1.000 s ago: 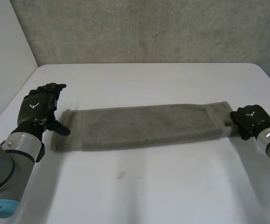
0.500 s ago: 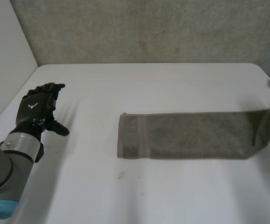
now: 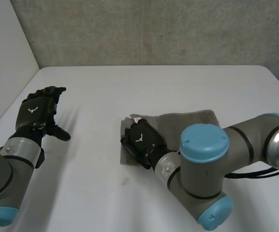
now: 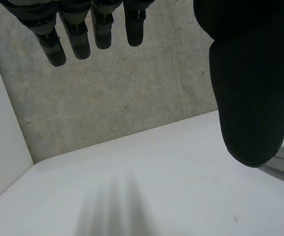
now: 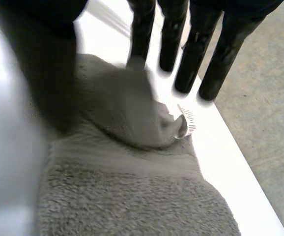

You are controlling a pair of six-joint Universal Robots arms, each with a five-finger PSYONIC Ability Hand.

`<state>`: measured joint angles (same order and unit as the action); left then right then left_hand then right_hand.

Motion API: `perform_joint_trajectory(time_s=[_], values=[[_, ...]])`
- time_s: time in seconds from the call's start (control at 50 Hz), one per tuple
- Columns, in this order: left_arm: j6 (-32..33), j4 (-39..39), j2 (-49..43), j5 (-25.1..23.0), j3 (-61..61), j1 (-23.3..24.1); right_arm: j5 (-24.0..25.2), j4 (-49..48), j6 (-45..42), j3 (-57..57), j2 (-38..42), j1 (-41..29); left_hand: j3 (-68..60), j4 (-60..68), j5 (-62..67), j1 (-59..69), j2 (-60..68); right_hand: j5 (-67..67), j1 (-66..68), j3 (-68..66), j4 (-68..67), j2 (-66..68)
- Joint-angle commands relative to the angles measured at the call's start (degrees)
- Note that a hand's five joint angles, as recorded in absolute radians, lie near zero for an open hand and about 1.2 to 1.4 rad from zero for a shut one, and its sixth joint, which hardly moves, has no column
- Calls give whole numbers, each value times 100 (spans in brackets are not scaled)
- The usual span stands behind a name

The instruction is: Fold the towel.

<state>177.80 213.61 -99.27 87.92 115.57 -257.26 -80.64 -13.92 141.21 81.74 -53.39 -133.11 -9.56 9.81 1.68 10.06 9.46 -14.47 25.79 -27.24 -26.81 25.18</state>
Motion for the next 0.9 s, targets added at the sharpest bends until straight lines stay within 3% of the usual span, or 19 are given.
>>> perform_joint_trajectory(time_s=[0.02, 0.1, 0.28, 0.36, 0.4, 0.42, 0.46, 0.48, 0.5, 0.54, 0.6, 0.68, 0.72, 0.76, 0.82, 0.9], values=[[0, -3, -5, -3, 9, 0, 22, 257, 546, 464, -732, 678, -44, 19, -168, -6, 54, 1447, -1579, 1724, 1681, -1518], [0, -3, -14, -3, 9, 0, 127, 407, 1451, 1079, -1375, 1724, -44, 19, -168, -6, 54, 1447, -1579, 1724, 1681, -1518], [0, 6, -58, -3, 9, 9, 1066, 364, 1524, 2231, -1534, 3307, -44, 19, -168, -6, 54, 1310, -1442, 1587, 1544, -1381], [9, 6, -75, -3, 9, 18, 1252, 56, 1489, 2452, -1455, 3635, -44, 19, -168, -6, 54, -243, 111, 33, -9, 173], [9, 6, -75, -3, 9, 18, 1235, -268, 1314, 2636, -1376, 3714, -44, 19, -168, -6, 54, -2002, 1870, -1725, -1768, 1931], [9, 6, -75, -3, 9, 18, 1235, -269, 1313, 2636, -1376, 3714, -44, 19, -168, -6, 54, -2009, 1878, -1733, -1775, 1939], [9, 6, -75, -3, 9, 18, 1226, -392, 1050, 2663, -1297, 3731, -44, 19, -168, -6, 54, -4066, 3934, -3790, -3832, 3996], [9, 6, -67, -3, 9, 9, 1226, -392, 1049, 2663, -1297, 3731, -44, 19, -168, -6, 54, -4078, 3946, -3802, -3844, 4008], [9, 6, -66, -3, 9, 9, 1174, -444, 979, 2672, -1305, 3749, -44, 19, -168, -6, 54, -5538, 5406, -5261, -5304, 5467], [9, 6, -66, -3, 9, 9, 1043, -506, 953, 2663, -1349, 3758, -44, 19, -168, -6, 54, -5553, 5421, -5276, -5319, 5482], [9, -3, -58, -3, 9, 18, 656, -699, 874, 2585, -1472, 3740, -44, 19, -168, -6, 54, -5553, 5421, -5276, -5319, 5482], [9, -3, -66, -3, 9, 27, 593, -709, 734, 2348, -1595, 3557, -44, 19, -168, -6, 54, -5553, 5421, -5276, -5319, 5482], [9, 6, -66, -3, 9, 27, 558, -682, 662, 2100, -1613, 3230, -44, 19, -168, -6, 54, -5553, 5421, -5276, -5319, 5482], [9, -3, -58, -3, 9, 36, 506, -630, 496, 1480, -1508, 2303, -44, 19, -168, -6, 54, -5553, 5421, -5276, -5319, 5482], [9, -3, -40, 6, 9, 36, 505, -577, 443, 1160, -1367, 1859, -44, 19, -168, -6, 54, -5553, 5421, -5276, -5319, 5482], [26, -21, 39, 15, 9, 53, 505, -122, 145, 275, -737, 843, -44, 19, -168, -6, 54, -5553, 5421, -5276, -5319, 5482]])
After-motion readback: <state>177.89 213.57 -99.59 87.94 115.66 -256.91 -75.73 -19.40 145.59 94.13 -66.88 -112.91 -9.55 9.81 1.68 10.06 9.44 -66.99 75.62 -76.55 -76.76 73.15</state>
